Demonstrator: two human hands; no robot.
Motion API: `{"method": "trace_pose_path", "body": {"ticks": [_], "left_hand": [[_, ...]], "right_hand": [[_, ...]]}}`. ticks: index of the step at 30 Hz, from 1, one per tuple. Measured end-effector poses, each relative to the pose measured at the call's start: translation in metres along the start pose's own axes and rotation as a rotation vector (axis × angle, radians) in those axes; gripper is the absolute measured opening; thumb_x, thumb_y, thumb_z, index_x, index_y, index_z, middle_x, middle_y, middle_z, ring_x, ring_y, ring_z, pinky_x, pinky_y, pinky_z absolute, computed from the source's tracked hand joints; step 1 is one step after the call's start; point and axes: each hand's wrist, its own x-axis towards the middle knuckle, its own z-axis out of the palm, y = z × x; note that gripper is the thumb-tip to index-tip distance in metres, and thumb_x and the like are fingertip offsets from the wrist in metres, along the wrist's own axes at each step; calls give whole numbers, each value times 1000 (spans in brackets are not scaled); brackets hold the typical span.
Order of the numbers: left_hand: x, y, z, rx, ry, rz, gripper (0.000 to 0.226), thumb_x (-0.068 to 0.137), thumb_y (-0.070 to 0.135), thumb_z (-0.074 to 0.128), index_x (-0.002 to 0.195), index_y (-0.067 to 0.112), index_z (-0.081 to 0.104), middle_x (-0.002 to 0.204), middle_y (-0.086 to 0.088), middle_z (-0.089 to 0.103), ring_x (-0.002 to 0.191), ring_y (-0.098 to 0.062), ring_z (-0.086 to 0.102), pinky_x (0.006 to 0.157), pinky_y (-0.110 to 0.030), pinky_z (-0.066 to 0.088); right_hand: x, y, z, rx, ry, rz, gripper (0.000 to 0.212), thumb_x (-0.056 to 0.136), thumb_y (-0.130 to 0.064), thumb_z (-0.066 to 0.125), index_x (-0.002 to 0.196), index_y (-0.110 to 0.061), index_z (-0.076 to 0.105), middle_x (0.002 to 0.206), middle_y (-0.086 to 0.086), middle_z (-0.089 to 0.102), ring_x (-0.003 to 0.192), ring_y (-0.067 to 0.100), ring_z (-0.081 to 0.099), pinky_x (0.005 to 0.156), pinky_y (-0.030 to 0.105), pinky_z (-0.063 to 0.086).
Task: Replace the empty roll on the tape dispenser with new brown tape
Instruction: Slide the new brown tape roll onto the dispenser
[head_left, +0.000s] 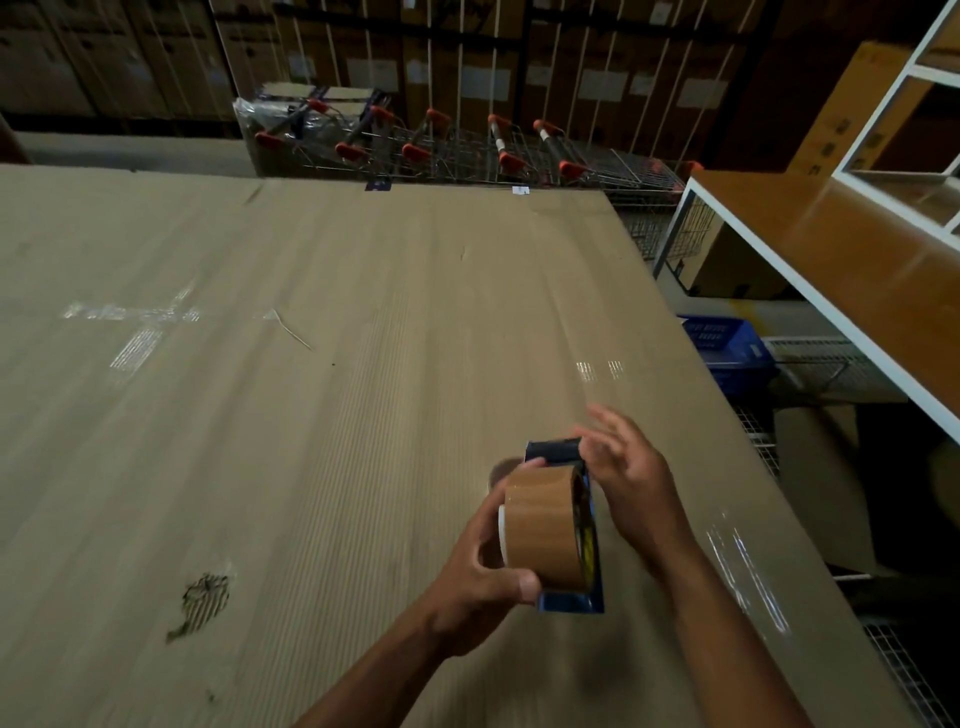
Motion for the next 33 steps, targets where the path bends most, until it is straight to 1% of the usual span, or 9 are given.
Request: {"method": "trace_pose_path", "body": {"ticks": [2, 6, 9, 13, 20, 23, 28, 31, 33], "left_hand": [[-3, -4, -3, 32, 52, -4, 103, 56, 36, 97, 143, 37, 43, 146, -13, 45, 127, -30, 58, 92, -42, 58], [-8, -11, -7, 130, 172, 12, 100, 56, 22, 92, 144, 30, 44, 147, -18, 45, 131, -41, 52, 97, -52, 56], [-10, -10, -10, 183, 210, 14, 100, 54, 27, 93, 142, 33, 47, 147, -19, 43, 131, -44, 51, 94, -53, 58], [-12, -1, -8, 253, 226, -2, 106, 46, 52, 97, 139, 38, 48, 147, -16, 41, 130, -42, 52, 91, -52, 60], [-14, 8, -2, 346, 206, -15, 104, 46, 64, 92, 136, 33, 48, 144, -12, 45, 129, -38, 53, 88, -48, 62], [-15, 8, -1, 407, 176, -14, 116, 45, 70, 89, 143, 32, 40, 148, -11, 44, 134, -38, 50, 98, -59, 56], [-17, 10, -2, 494, 107, 2, 132, 38, 73, 88, 151, 49, 24, 156, 4, 37, 140, -26, 49, 104, -59, 52], [-18, 13, -1, 538, 55, 0, 128, 41, 73, 88, 151, 47, 27, 151, 19, 42, 141, -22, 48, 106, -59, 50], [-19, 14, 1, 547, 45, -7, 127, 43, 71, 89, 151, 43, 28, 152, 18, 41, 141, -23, 48, 106, -60, 49]], "right_hand": [[-6, -14, -14, -124, -2, -101, 38, 93, -46, 48, 130, -37, 50, 128, -13, 59, 112, 5, 58, 92, 28, 48], [-32, -53, -32, -228, -291, -201, 47, 76, -69, 52, 112, -40, 63, 116, -20, 64, 106, -4, 60, 84, 12, 50], [-42, -63, -29, -426, -339, -221, 35, 75, -50, 68, 107, -37, 65, 110, -26, 62, 102, -8, 58, 83, 9, 48], [-45, -64, -22, -383, -218, -193, 19, 75, -26, 76, 93, -30, 70, 96, -21, 67, 92, -11, 60, 78, 3, 46], [-46, -65, -19, -469, -178, -162, 12, 81, -22, 69, 75, -30, 62, 95, -26, 63, 94, -15, 55, 72, 2, 43], [-46, -64, -16, -505, -151, -183, 14, 84, -22, 65, 77, -30, 57, 97, -18, 65, 91, -8, 57, 75, 10, 43], [-47, -66, -15, -565, -205, -99, 16, 88, -22, 59, 76, -30, 53, 91, -8, 69, 86, 4, 64, 75, 34, 56], [-42, -71, -19, -596, -239, -74, 12, 89, -23, 57, 79, -29, 55, 81, -7, 66, 75, 5, 62, 71, 36, 55], [-38, -74, -21, -620, -259, -47, 11, 89, -23, 57, 79, -28, 57, 76, -8, 63, 71, 6, 59, 70, 36, 52]]}}
